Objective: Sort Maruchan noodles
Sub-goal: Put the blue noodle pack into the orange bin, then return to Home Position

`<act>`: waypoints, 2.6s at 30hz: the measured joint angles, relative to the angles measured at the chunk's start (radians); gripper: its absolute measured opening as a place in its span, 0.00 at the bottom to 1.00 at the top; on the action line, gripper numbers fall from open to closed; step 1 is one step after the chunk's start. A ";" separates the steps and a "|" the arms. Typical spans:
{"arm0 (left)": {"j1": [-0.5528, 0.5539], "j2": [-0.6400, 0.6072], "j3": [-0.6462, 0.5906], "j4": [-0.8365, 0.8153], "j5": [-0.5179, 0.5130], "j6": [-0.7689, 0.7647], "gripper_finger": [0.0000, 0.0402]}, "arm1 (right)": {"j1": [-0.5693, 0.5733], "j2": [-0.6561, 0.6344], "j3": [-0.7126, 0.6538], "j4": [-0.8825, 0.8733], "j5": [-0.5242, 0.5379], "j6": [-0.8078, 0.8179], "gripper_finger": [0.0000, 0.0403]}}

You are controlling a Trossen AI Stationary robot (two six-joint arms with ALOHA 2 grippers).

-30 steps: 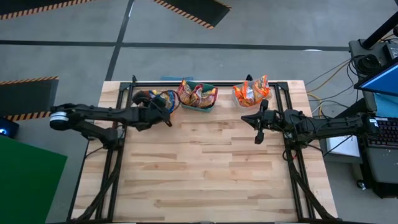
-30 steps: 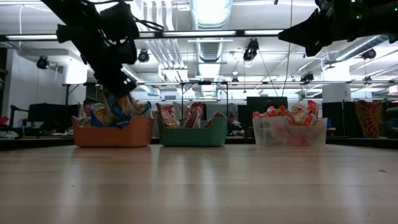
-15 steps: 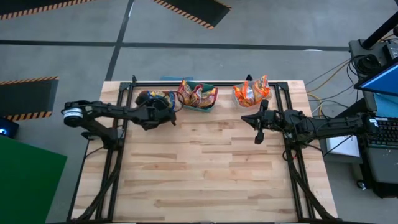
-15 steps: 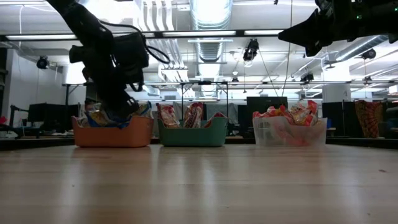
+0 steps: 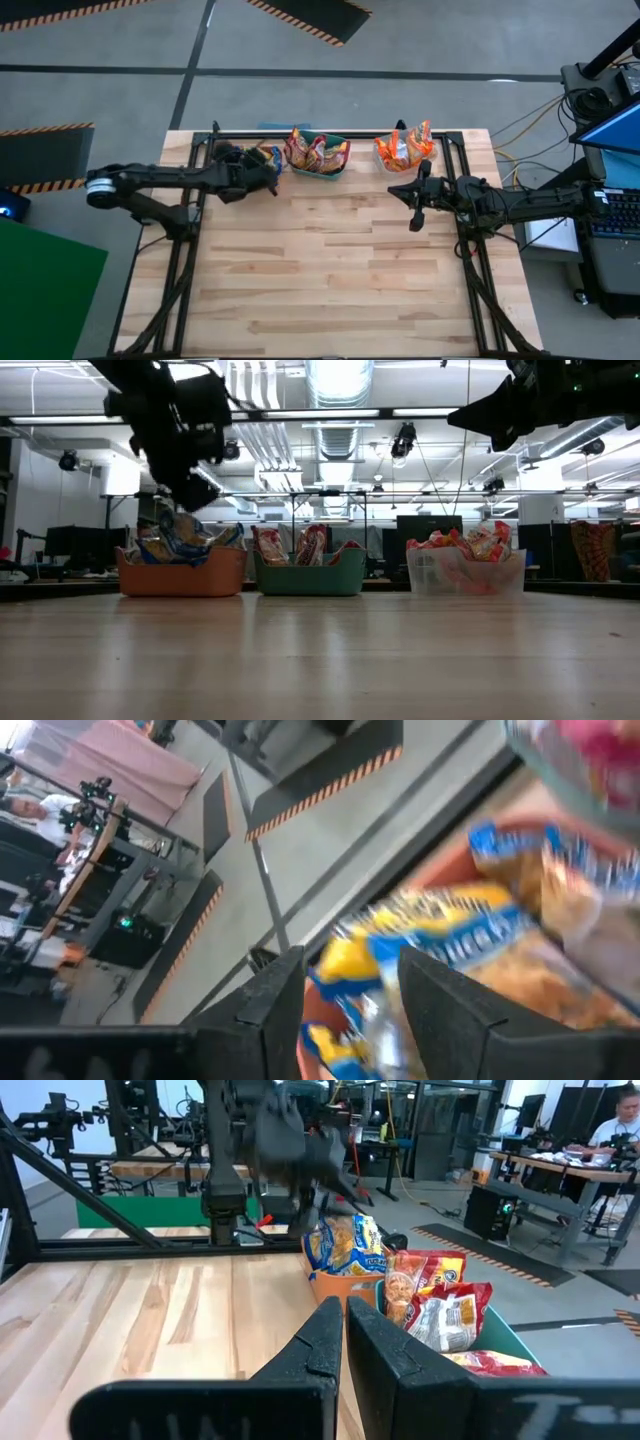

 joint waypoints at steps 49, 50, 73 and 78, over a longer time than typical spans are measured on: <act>-0.469 -0.714 -0.400 0.489 0.347 0.148 0.20 | 0.000 -0.132 -0.172 0.032 -0.088 0.011 0.02; -0.490 -0.746 -0.426 0.517 0.348 0.156 0.19 | 0.000 -0.145 -0.181 0.032 -0.088 0.012 0.02; -0.540 -1.255 -0.706 0.718 0.841 0.398 0.19 | 0.000 -0.378 -0.277 0.009 -0.088 -0.002 0.02; -0.540 -1.320 -0.706 0.646 0.896 0.373 0.18 | 0.000 -0.437 -0.279 -0.026 -0.088 -0.014 0.02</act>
